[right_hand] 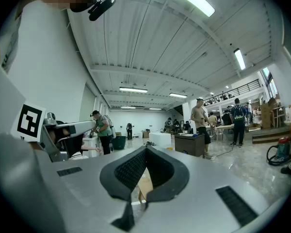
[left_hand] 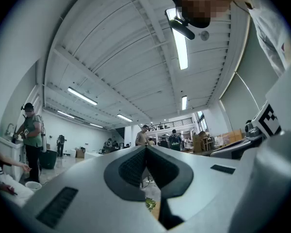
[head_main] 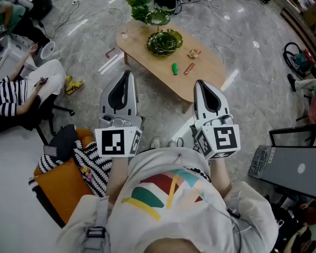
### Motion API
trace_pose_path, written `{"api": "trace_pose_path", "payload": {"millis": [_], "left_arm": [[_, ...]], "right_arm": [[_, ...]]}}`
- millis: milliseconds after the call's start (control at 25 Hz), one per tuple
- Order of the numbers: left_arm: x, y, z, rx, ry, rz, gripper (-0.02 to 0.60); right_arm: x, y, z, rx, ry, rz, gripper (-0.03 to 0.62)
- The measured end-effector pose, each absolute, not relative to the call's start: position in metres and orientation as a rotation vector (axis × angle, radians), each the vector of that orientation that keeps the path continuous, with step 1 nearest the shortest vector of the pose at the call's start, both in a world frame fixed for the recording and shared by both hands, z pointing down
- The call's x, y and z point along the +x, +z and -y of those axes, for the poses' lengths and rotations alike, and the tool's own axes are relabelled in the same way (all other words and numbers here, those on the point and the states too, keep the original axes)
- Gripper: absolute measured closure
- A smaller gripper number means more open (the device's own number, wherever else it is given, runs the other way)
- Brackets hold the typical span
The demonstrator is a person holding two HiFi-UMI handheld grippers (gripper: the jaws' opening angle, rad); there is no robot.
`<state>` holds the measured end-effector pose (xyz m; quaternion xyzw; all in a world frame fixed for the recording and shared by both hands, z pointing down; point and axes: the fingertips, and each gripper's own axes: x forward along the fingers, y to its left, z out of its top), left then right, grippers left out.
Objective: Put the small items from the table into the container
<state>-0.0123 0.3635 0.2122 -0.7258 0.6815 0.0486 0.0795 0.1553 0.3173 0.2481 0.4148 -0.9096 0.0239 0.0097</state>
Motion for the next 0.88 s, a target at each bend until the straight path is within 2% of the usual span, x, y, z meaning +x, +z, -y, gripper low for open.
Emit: {"api": "trace_pose_path", "payload": {"millis": [440,640,880], "left_arm": [[-0.011,0.216,-0.363,-2.134,0.136,-2.075,0.574],[0.002,0.218,-0.363,-2.111,0.118,-2.095,0.574],[0.017,0.227,-0.36,-2.088,0.161,-2.136,0.574]], "right_arm": [[0.158,0.253,-0.314,1.241,0.106,2.901,0.58],[0.176,0.256,-0.307,1.198,0.257,2.999,0.579],[0.196,0.28,-0.288,1.164,0.269,2.986,0.579]]}}
